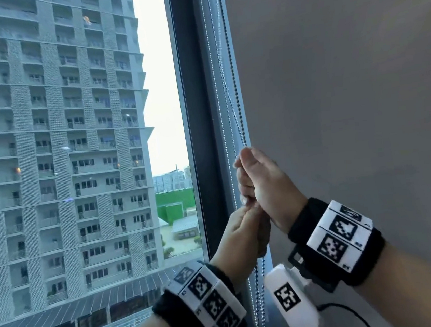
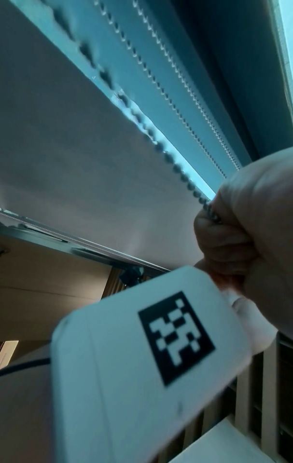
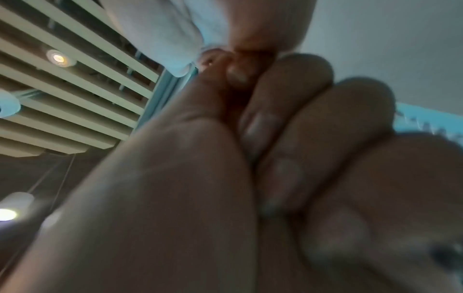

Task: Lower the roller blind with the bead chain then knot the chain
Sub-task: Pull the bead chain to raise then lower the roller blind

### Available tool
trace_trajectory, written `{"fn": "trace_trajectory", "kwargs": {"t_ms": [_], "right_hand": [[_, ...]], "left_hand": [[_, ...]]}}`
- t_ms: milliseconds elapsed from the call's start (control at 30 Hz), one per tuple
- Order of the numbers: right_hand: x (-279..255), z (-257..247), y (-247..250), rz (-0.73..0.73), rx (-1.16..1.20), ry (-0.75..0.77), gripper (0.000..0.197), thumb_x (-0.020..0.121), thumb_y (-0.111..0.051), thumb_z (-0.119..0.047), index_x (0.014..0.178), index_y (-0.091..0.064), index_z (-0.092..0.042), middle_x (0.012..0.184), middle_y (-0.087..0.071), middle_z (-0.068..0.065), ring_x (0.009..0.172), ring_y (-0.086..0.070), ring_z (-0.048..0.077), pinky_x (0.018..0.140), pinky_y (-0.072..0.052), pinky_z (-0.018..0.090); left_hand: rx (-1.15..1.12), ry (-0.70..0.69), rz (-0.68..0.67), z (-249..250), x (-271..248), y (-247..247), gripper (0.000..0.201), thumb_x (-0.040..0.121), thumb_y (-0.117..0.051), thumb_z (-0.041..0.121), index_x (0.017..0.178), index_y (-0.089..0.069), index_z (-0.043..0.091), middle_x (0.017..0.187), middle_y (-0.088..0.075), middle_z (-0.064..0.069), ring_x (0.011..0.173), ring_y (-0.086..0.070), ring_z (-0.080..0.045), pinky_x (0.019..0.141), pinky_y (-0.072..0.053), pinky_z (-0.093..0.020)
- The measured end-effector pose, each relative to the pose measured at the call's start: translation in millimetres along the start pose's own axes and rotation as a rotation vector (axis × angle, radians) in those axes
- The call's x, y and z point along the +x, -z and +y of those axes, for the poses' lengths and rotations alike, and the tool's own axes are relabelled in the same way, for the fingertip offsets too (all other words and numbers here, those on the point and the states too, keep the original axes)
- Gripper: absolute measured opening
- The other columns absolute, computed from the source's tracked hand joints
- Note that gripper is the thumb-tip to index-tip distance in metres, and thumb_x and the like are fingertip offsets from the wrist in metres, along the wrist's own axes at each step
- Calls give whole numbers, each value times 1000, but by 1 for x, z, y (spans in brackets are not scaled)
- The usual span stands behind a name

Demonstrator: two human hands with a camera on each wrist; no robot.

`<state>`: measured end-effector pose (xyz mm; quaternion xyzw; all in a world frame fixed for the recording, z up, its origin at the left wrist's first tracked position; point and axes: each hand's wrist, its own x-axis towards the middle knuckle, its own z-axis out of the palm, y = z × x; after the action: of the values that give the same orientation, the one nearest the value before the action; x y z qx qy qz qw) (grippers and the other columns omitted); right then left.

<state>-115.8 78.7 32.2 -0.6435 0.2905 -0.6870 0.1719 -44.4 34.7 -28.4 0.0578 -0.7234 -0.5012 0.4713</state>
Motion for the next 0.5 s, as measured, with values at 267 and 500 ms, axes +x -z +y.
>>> {"fn": "trace_trajectory", "kwargs": {"t_ms": [267,500], "right_hand": [[5,5,17,75,-166,107,46,100,-31,-31,54,-37,-25,45,-33,-8,38,-27,10,38,-27,16],[-17,16,1,19,11,46,37,99,-35,-24,64,-46,-21,48,-34,-9,38,-28,2,36,-25,13]], "left_hand": [[12,200,-245,-12,6,36,90,56,-44,85,103,-56,9,87,-68,-5,80,-66,-17,79,-46,-33],[-48,3,-90,80,55,16,67,88,-27,59,123,-48,6,96,-60,-11,83,-60,-22,74,-50,-32]]}}
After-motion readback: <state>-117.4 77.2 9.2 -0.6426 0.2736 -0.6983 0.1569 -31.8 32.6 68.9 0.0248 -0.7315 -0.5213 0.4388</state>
